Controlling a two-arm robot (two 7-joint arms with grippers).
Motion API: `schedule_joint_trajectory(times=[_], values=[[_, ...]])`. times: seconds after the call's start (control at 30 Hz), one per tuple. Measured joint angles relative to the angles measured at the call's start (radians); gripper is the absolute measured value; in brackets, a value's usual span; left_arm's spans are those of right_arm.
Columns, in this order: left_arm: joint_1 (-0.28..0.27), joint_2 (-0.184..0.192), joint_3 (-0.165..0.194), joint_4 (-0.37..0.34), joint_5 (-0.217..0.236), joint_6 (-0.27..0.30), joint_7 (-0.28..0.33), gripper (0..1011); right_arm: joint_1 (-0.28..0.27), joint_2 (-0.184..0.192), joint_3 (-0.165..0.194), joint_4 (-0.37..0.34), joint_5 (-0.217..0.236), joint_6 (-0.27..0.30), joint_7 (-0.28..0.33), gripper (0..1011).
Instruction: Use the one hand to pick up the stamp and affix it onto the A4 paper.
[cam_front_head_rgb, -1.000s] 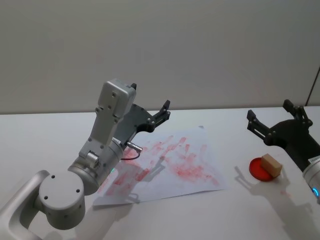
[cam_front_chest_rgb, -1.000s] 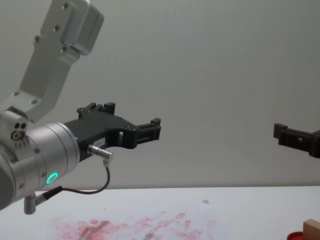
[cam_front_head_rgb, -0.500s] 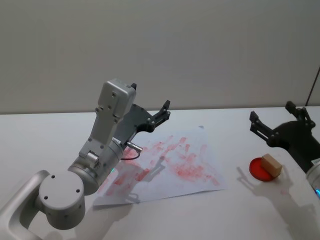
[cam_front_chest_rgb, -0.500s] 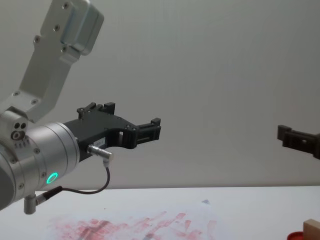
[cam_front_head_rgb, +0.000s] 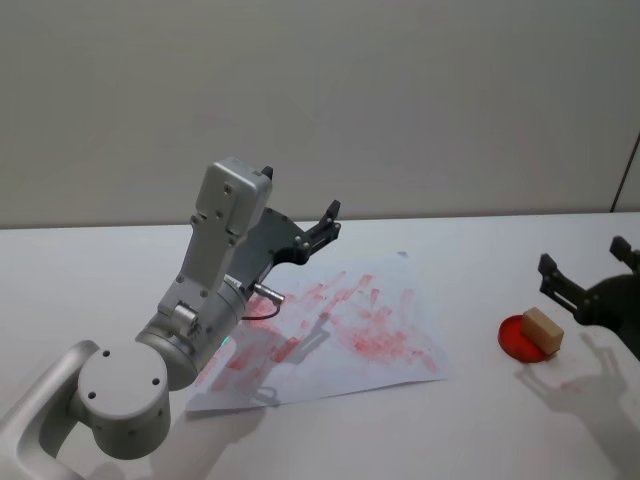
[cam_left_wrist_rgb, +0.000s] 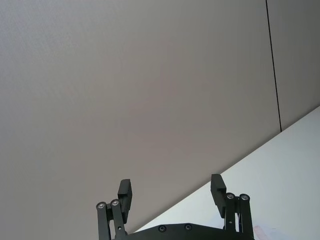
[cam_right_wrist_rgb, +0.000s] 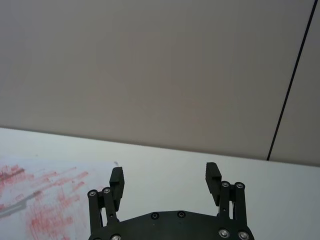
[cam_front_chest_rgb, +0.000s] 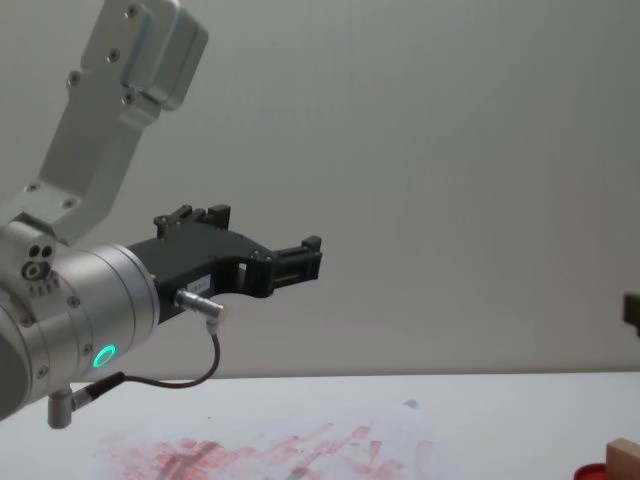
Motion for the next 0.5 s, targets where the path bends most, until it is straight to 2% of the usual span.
schedule_joint_trajectory(times=[0.23, 0.5], values=[[0.000, 0.000, 0.000, 0.000, 0.000, 0.000, 0.000, 1001, -0.018, 0.024, 0.015, 0.001, 0.024, 0.056, 0.004, 1001], [0.000, 0.000, 0.000, 0.000, 0.000, 0.000, 0.000, 1001, 0.004, 0.032, 0.016, 0.041, 0.029, 0.141, 0.052, 1001]])
